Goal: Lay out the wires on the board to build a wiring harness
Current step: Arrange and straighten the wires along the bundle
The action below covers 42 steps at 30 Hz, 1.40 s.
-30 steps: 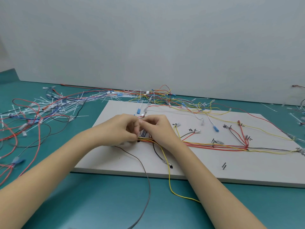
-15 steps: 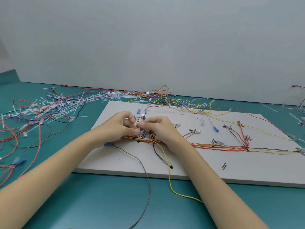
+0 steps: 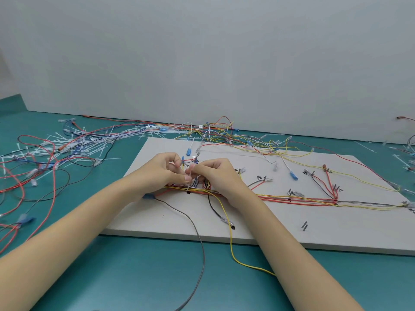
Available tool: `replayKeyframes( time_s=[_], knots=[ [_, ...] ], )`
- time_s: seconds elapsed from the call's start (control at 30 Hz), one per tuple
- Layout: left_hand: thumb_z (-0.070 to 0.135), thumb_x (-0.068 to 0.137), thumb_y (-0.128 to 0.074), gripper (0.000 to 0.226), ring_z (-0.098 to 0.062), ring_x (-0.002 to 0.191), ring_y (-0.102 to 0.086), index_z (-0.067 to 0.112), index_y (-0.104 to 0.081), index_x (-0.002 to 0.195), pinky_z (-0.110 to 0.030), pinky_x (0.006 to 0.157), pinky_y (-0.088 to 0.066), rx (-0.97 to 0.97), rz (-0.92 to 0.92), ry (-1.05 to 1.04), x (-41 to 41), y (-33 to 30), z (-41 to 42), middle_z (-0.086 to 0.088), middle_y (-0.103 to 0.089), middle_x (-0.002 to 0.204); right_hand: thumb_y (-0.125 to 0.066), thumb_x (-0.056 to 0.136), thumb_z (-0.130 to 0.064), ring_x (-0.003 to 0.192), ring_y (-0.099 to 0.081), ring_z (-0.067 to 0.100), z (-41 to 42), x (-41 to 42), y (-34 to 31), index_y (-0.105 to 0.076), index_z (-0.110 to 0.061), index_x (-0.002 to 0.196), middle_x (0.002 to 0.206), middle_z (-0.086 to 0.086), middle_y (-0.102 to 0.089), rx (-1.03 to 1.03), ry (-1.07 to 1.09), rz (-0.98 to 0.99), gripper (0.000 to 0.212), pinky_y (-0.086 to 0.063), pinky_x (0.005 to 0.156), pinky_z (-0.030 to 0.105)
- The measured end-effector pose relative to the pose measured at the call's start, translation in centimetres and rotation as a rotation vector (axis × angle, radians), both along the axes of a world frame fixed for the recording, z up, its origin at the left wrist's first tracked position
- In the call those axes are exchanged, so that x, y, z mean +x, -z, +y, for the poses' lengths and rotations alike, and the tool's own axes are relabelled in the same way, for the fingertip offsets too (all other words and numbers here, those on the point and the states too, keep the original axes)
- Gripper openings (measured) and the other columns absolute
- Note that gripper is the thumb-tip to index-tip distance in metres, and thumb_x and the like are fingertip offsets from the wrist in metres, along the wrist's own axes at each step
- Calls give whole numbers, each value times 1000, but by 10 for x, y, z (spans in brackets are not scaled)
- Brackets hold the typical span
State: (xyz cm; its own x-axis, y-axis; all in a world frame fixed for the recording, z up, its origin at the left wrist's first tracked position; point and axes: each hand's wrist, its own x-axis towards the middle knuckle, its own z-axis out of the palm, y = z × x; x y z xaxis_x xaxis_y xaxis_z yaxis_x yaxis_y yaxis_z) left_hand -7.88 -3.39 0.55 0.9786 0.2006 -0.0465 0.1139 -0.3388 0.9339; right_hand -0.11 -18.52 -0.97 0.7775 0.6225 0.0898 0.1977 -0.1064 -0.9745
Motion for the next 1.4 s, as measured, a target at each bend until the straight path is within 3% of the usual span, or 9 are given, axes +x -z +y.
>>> replayKeyframes(
  time_s=[0.17,0.3,0.7,0.9,1.13,1.4],
  knots=[
    [2,82,-73,36,-22,75,-59,16,-41,72,-35,82,-41,-18,30,0,0,-1,2,-19,-73,89,-67,89,-18,62,-52,10,-1,-2,0,-75,-8,75,64,-6,-67,-12,-15,-40,20,-42,59,17],
    [3,81,-73,39,-19,74,-62,17,-38,73,-31,80,-44,-39,38,14,0,0,5,-13,-75,87,-68,90,-18,58,-52,7,-2,-2,0,-73,-14,70,58,-10,-65,-12,-13,-46,20,-41,55,13],
    [-4,80,-72,44,-8,63,-65,17,-35,69,-10,59,-49,-61,14,9,1,2,6,-9,-75,79,-70,88,-18,56,-53,2,-2,-1,0,-75,-6,77,65,-2,-68,3,7,-20,16,-44,57,12],
    [-2,79,-74,45,-15,72,-66,18,-35,68,-24,72,-48,-60,17,2,2,2,6,-18,-74,89,-70,88,-16,53,-51,0,-3,-2,-1,-75,-6,78,61,-5,-66,4,5,-22,15,-42,55,10],
    [1,78,-75,45,-23,79,-60,18,-36,66,-31,74,-42,-55,30,-15,0,1,6,-32,-66,101,-69,89,-18,55,-53,1,-3,-2,-1,-75,-8,76,68,-2,-68,-6,3,-10,16,-44,58,11],
    [4,79,-76,45,-25,82,-56,18,-35,65,-37,78,-40,-60,21,-7,-1,0,4,-34,-65,99,-68,89,-19,59,-52,6,-3,-5,-3,-74,-10,76,71,3,-68,-22,28,-3,17,-43,57,13]
  ],
)
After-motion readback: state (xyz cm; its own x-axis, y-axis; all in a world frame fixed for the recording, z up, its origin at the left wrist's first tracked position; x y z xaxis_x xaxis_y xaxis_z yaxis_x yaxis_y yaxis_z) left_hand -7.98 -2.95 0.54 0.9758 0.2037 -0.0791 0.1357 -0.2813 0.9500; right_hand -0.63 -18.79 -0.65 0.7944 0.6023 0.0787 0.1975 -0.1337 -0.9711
